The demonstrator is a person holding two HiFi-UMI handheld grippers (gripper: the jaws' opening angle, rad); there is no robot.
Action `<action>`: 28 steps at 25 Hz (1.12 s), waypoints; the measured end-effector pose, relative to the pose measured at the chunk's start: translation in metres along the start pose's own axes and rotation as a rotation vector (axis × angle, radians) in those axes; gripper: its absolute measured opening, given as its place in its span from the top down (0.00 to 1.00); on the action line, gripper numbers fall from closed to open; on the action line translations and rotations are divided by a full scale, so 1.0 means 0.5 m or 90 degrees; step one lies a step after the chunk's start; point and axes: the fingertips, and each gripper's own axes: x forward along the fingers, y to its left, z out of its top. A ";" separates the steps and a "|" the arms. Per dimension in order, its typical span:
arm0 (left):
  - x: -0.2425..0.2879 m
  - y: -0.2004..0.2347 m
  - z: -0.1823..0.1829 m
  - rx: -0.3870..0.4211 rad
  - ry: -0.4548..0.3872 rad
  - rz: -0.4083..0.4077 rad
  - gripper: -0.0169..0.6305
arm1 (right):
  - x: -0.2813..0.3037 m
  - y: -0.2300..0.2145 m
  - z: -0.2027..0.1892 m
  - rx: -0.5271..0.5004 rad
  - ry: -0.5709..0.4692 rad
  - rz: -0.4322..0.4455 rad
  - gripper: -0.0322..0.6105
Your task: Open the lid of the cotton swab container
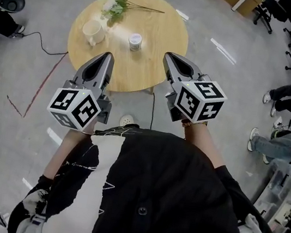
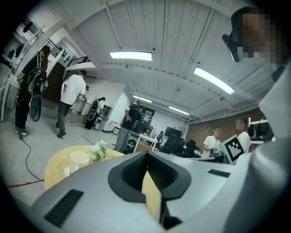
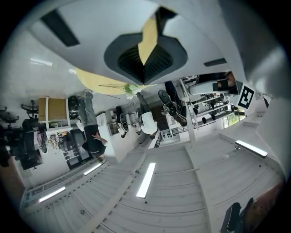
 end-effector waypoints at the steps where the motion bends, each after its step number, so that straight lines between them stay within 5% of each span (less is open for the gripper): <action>1: 0.010 0.014 0.004 0.001 0.004 -0.005 0.96 | 0.012 -0.002 0.002 0.003 -0.001 -0.007 0.94; 8: 0.087 0.092 -0.015 -0.004 0.049 -0.030 0.96 | 0.067 -0.038 -0.011 0.031 0.007 -0.059 0.94; 19: 0.214 0.199 -0.174 -0.016 0.184 -0.038 0.96 | 0.089 -0.133 -0.041 0.062 0.042 -0.149 0.94; 23: 0.243 0.215 -0.233 -0.041 0.239 -0.054 0.87 | 0.081 -0.157 -0.053 0.071 0.060 -0.176 0.94; 25: 0.254 0.217 -0.256 -0.046 0.261 -0.059 0.70 | 0.073 -0.170 -0.056 0.075 0.066 -0.189 0.94; 28: 0.268 0.224 -0.282 -0.032 0.292 -0.062 0.63 | 0.065 -0.188 -0.056 0.080 0.070 -0.205 0.94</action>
